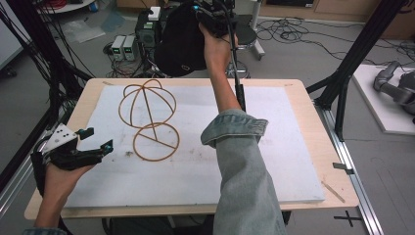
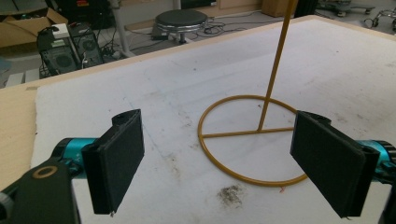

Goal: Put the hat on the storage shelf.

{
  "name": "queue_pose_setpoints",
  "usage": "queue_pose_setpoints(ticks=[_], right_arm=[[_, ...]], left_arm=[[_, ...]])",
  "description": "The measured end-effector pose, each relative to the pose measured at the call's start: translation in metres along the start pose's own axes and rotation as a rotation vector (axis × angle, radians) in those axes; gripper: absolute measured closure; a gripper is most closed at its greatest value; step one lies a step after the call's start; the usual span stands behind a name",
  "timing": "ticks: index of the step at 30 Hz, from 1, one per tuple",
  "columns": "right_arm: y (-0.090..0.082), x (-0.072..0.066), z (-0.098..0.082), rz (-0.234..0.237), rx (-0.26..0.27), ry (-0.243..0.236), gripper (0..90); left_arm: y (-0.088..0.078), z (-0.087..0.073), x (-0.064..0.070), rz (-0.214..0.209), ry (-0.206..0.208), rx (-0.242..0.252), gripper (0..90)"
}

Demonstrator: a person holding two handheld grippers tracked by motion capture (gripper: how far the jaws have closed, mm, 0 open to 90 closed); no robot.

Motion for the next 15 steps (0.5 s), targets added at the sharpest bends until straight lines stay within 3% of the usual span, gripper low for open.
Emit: queue_pose_setpoints(ticks=[7, 8, 15], right_arm=[[-0.006, -0.012, 0.016, 0.033, 0.021, 0.011, 69.2], [-0.009, -0.019, 0.020, 0.062, 0.025, 0.027, 69.2], [-0.014, -0.043, 0.031, 0.126, 0.027, 0.050, 69.2]], left_arm=[[-0.002, 0.001, -0.001, 0.002, 0.004, 0.000, 17.8], [-0.002, 0.001, -0.001, 0.002, 0.005, 0.000, 17.8], [-0.002, 0.001, 0.000, 0.000, 0.006, 0.002, 17.8]])
Point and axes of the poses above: each handheld gripper's, and its own axes: y roughly forward along the jaws, z roughly out of its top, x roughly to its right, the point moved 9 cm from there along y, roughly forward along the jaws
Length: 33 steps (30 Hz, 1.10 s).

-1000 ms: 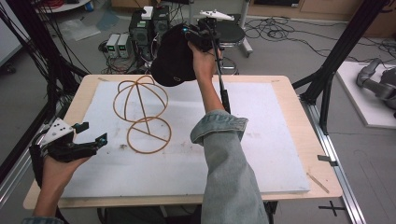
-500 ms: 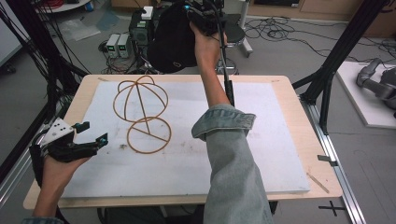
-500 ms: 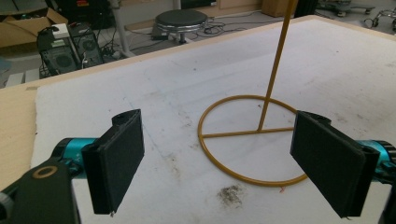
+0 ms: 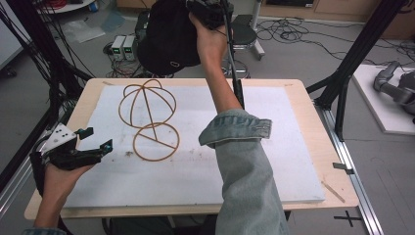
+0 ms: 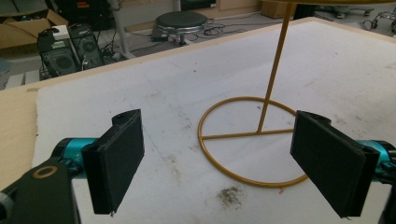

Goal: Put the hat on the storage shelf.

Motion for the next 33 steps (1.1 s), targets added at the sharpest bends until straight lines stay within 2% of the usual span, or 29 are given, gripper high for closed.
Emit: queue_pose_setpoints(ticks=[5, 8, 9, 12, 13, 21, 23, 25, 26, 28, 29, 33], right_arm=[[-0.003, -0.020, 0.003, 0.066, -0.011, 0.043, 69.2], [-0.004, -0.032, 0.000, 0.112, -0.039, 0.083, 69.1], [-0.004, -0.032, 0.000, 0.112, -0.039, 0.083, 69.1], [-0.005, -0.041, -0.004, 0.150, -0.053, 0.111, 69.1], [-0.005, -0.046, -0.007, 0.174, -0.063, 0.125, 69.0], [-0.004, -0.061, -0.021, 0.220, -0.101, 0.124, 68.8], [-0.003, -0.065, -0.032, 0.234, -0.134, 0.129, 68.7], [-0.002, -0.066, -0.035, 0.239, -0.141, 0.131, 68.7], [-0.002, -0.070, -0.043, 0.251, -0.163, 0.128, 68.7], [-0.002, -0.071, -0.046, 0.254, -0.170, 0.126, 68.6], [-0.002, -0.075, -0.053, 0.262, -0.193, 0.121, 68.6], [-0.002, -0.080, -0.064, 0.276, -0.225, 0.113, 68.5]], left_arm=[[-0.001, 0.000, 0.000, -0.001, 0.000, 0.000, 17.8], [-0.001, 0.001, 0.000, 0.000, 0.001, 0.002, 17.8], [-0.001, 0.001, 0.000, 0.000, 0.000, 0.004, 17.8], [-0.002, 0.002, 0.001, -0.002, 0.001, 0.004, 17.8], [-0.002, 0.002, 0.001, -0.003, 0.000, 0.005, 17.8], [-0.002, 0.002, 0.000, 0.002, 0.000, 0.008, 17.8], [-0.003, 0.002, -0.001, 0.002, 0.002, 0.008, 17.8], [-0.003, 0.002, -0.001, 0.002, 0.002, 0.008, 17.8], [-0.003, 0.003, -0.001, 0.003, 0.000, 0.009, 17.8], [-0.003, 0.002, -0.002, 0.004, 0.002, 0.008, 17.8], [-0.003, 0.002, -0.002, 0.004, 0.001, 0.008, 17.8], [-0.003, 0.002, -0.002, 0.007, 0.004, 0.003, 17.8]])
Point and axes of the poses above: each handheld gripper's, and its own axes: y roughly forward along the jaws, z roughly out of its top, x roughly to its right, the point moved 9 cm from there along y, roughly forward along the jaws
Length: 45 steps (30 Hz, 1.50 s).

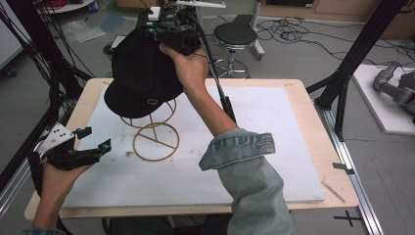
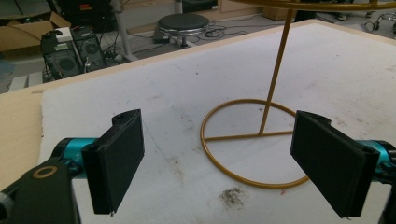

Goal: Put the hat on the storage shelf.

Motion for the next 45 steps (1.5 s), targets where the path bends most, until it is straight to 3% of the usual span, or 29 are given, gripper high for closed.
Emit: queue_pose_setpoints(ticks=[4, 17, 29, 45], right_arm=[[0.006, -0.001, -0.020, 0.010, -0.046, 0.002, 68.2], [0.020, -0.006, -0.057, 0.041, -0.144, -0.006, 67.8], [0.025, -0.010, -0.072, 0.045, -0.181, -0.014, 67.4], [0.023, -0.012, -0.090, 0.061, -0.214, -0.021, 65.7]], left_arm=[[0.000, 0.000, 0.000, 0.001, -0.002, 0.004, 17.8], [-0.001, -0.001, -0.002, 0.007, 0.002, -0.003, 17.9], [-0.002, -0.009, -0.013, 0.021, 0.001, -0.021, 17.9], [-0.017, -0.004, -0.030, 0.046, -0.029, 0.009, 18.0]])
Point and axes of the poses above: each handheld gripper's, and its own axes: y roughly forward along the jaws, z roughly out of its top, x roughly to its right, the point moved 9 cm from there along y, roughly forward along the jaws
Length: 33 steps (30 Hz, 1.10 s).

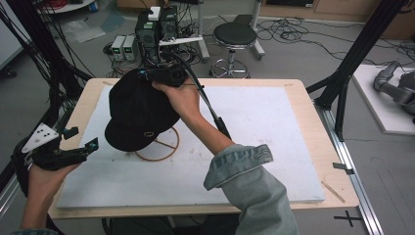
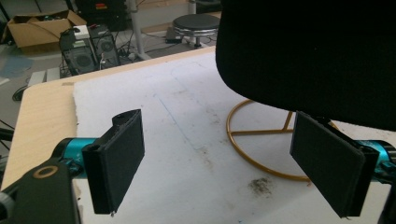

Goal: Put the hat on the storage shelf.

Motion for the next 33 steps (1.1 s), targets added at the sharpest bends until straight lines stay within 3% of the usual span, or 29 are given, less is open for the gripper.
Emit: queue_pose_setpoints(ticks=[11, 17, 20, 28, 33], right_arm=[[0.005, 0.003, -0.011, 0.009, -0.035, 0.021, 56.3], [0.001, 0.009, -0.014, 0.022, -0.022, 0.050, 58.1], [0.000, 0.008, -0.014, 0.020, -0.023, 0.038, 55.7], [-0.014, 0.013, -0.013, -0.029, -0.022, 0.025, 45.9], [-0.033, 0.017, -0.014, -0.072, -0.001, 0.001, 42.4]], left_arm=[[-0.006, 0.005, -0.003, 0.012, -0.001, 0.014, 18.0], [-0.007, 0.006, -0.003, 0.013, -0.001, 0.016, 18.0], [-0.006, 0.006, -0.002, 0.009, 0.005, 0.014, 18.0], [-0.005, 0.010, -0.001, 0.003, 0.006, 0.023, 18.0], [-0.004, 0.014, -0.002, 0.001, 0.005, 0.031, 18.0]])
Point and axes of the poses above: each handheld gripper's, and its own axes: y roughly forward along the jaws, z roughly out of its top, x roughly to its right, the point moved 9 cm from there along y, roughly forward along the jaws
